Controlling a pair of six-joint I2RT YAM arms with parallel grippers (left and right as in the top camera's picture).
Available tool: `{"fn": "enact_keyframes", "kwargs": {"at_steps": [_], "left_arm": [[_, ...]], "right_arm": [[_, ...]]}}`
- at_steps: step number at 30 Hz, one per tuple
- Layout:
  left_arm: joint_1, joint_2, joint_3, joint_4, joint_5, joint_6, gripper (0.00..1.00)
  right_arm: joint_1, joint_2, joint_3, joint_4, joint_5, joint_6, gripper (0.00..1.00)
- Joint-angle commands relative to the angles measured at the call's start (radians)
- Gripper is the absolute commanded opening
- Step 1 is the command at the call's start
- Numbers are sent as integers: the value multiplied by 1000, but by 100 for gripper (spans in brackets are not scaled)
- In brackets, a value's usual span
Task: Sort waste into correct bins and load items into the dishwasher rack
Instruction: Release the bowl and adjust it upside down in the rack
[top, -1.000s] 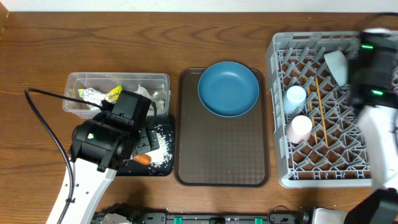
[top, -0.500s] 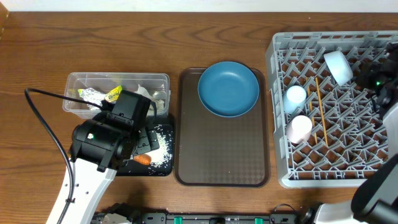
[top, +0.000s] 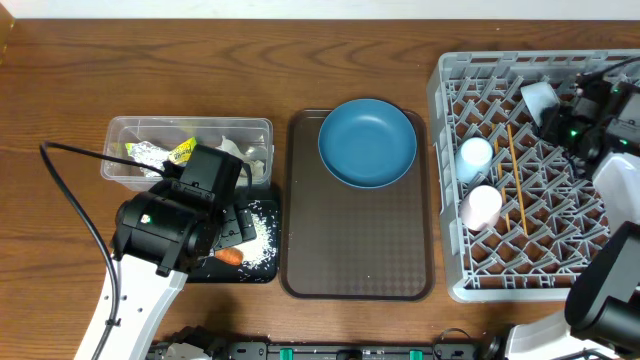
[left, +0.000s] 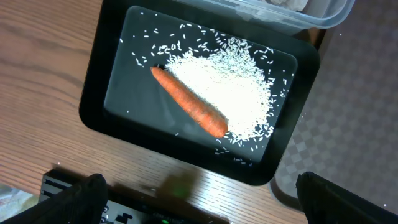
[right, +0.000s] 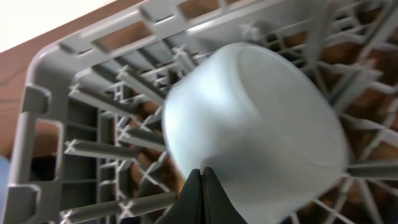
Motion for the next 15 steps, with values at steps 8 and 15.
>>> {"fn": "enact_keyframes", "kwargs": {"at_steps": [8, 15], "left_arm": [[5, 0, -2, -4, -5, 3, 100], [5, 0, -2, -4, -5, 3, 100]], "right_arm": [[-21, -112, 10, 33, 76, 13, 1], [-82, -64, 10, 85, 127, 16, 1]]}}
